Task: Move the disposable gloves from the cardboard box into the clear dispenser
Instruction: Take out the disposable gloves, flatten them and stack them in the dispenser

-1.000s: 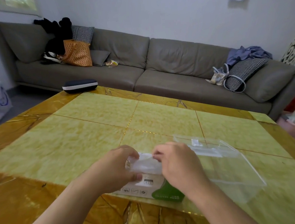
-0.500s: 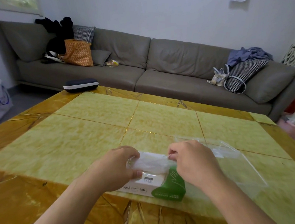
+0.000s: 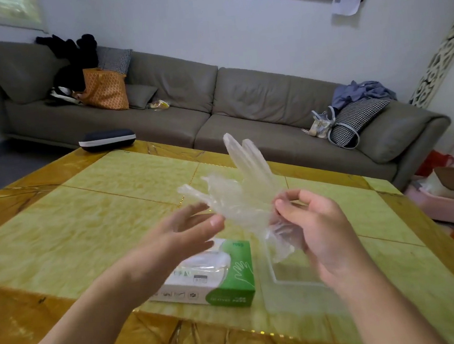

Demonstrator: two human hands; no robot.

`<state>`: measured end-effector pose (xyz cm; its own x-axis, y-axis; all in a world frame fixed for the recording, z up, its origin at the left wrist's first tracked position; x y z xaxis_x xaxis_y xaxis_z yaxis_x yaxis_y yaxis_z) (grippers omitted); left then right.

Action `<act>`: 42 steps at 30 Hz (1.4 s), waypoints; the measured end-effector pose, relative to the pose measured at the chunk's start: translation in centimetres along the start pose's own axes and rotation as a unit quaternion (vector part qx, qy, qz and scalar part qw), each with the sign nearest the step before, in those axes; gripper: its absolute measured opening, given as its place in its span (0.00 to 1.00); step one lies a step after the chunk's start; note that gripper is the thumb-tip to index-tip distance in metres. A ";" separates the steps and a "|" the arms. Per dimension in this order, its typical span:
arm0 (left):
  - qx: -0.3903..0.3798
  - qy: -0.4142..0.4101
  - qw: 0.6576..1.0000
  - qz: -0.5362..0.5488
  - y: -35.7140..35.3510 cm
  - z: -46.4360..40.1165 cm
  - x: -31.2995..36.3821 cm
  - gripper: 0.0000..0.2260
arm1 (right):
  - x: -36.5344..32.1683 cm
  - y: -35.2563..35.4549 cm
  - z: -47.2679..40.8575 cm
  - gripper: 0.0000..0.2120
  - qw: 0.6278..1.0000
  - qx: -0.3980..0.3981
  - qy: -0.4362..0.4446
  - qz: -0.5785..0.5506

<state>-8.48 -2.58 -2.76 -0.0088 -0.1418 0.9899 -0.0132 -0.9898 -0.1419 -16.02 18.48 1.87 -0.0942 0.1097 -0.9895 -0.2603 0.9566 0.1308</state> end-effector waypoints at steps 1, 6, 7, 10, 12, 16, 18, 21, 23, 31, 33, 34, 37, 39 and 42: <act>-0.022 0.007 0.997 0.076 -1.0 -0.1 0.3 0.43 | 0.2 -0.4 0.3 0.02 1.000 -0.015 -0.004 0.003; 0.003 0.014 0.990 0.140 -5.0 -0.1 0.9 0.15 | 0.8 -1.5 1.4 0.07 0.996 -0.030 0.030 0.083; 0.041 0.010 0.992 0.117 -4.9 -0.1 0.6 0.08 | 0.7 -1.2 1.5 0.08 0.995 -0.020 0.035 0.092; 0.114 0.015 0.989 0.092 -3.6 -0.1 -0.6 0.07 | 0.7 0.2 1.3 0.09 0.995 0.025 0.032 0.096; 0.121 0.011 0.988 0.098 -3.1 0.1 -0.3 0.10 | 1.0 1.6 1.1 0.10 0.995 0.067 0.020 0.067; 0.129 -0.017 0.983 0.129 -3.0 0.1 0.5 0.13 | 1.5 2.8 1.0 0.12 0.996 0.081 -0.011 0.036; 0.132 -0.026 0.982 0.132 -3.2 0.0 0.3 0.09 | 1.9 1.9 1.3 0.17 0.997 0.003 -0.057 0.045; 0.124 -0.034 0.980 0.150 -3.8 -0.2 0.2 0.11 | 2.2 1.3 1.7 0.09 0.993 -0.056 -0.064 0.079; 0.116 -0.028 0.977 0.178 -4.1 -0.2 0.4 0.18 | 2.4 2.0 1.4 0.05 0.996 -0.018 -0.053 0.069; 0.087 0.063 0.975 0.197 -3.9 -0.3 -0.2 0.11 | 1.9 4.4 0.9 0.04 0.999 0.016 -0.010 0.050; 0.059 0.069 0.994 0.065 -4.6 -0.2 -0.3 0.08 | 1.9 4.5 0.9 0.04 1.000 0.011 -0.009 0.026; 0.060 0.058 0.996 0.027 -5.1 -0.3 -0.3 0.06 | 2.0 4.5 0.9 0.04 1.000 0.009 -0.019 0.000; 0.107 0.002 0.994 0.000 -5.7 -0.6 0.0 0.06 | 3.3 4.4 0.9 0.17 0.991 -0.025 -0.103 -0.083; 0.136 -0.036 0.990 -0.015 -6.3 -0.8 0.1 0.08 | 3.7 4.3 1.3 0.17 0.984 -0.063 -0.141 -0.094; 0.145 -0.069 0.987 -0.022 -7.0 -1.1 0.0 0.09 | 3.6 5.9 1.2 0.10 0.991 0.003 -0.125 -0.041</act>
<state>-9.50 4.33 -1.76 0.1220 -0.0791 0.9894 0.2761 -0.9548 -0.1104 -16.73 24.80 -1.01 0.1693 0.0942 -0.9811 -0.2514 0.9666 0.0494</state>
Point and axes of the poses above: each hand's wrist, its own z-axis away from the middle knuckle, its own y-axis out of the back of the hand, x = y × z, the point moved 6 cm from there along -z, towards the middle knuckle, and after that the axes turned 9 degrees about z, right-handed, at the moved point
